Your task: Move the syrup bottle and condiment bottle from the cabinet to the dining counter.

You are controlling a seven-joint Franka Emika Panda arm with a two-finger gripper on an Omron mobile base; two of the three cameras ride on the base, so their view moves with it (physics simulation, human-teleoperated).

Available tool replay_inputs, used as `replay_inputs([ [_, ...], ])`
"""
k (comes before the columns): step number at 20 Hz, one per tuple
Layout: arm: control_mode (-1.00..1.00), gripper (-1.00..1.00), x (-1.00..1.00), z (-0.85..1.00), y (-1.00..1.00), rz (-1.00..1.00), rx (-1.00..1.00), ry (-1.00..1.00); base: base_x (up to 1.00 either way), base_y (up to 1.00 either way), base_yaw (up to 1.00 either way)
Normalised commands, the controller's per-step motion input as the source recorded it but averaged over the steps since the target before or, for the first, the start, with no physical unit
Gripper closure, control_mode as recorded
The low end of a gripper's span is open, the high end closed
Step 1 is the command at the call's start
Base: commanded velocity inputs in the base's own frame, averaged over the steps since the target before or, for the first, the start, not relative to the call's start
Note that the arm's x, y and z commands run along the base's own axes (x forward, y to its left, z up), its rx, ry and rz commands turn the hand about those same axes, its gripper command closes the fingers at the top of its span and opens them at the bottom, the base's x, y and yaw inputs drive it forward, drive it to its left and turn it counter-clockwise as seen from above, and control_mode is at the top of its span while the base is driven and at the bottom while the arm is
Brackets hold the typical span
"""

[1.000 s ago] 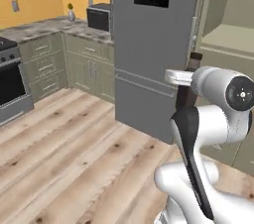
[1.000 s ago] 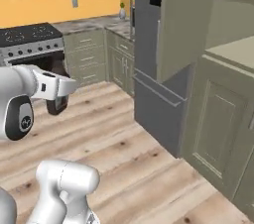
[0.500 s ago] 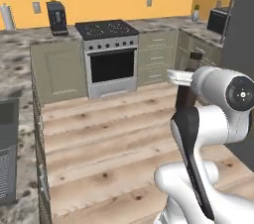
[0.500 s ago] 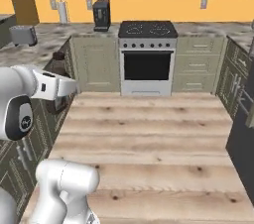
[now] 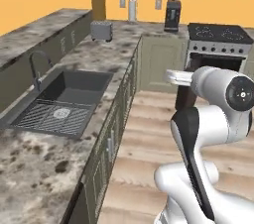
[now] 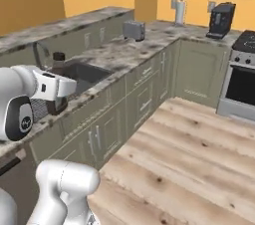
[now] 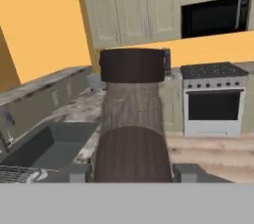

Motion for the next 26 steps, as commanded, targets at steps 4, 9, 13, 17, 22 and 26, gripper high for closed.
replay_inputs([
  [4,1.00,1.00,0.00,0.00,0.00,0.00,0.00,0.00,0.00,0.00,0.84],
  [9,1.00,1.00,0.00,0.00,0.00,0.00,0.00,0.00,0.00,0.00,0.83],
  [13,1.00,1.00,0.00,0.00,0.00,0.00,0.00,0.00,0.00,0.00,0.82],
  [17,1.00,1.00,0.00,0.00,0.00,0.00,0.00,0.00,-0.01,0.00,0.82],
  [22,1.00,1.00,0.00,0.00,0.00,0.00,0.00,0.00,-0.02,0.09,0.79],
  [26,1.00,1.00,0.00,0.00,0.00,0.00,0.00,0.00,-0.08,0.84,0.35],
])
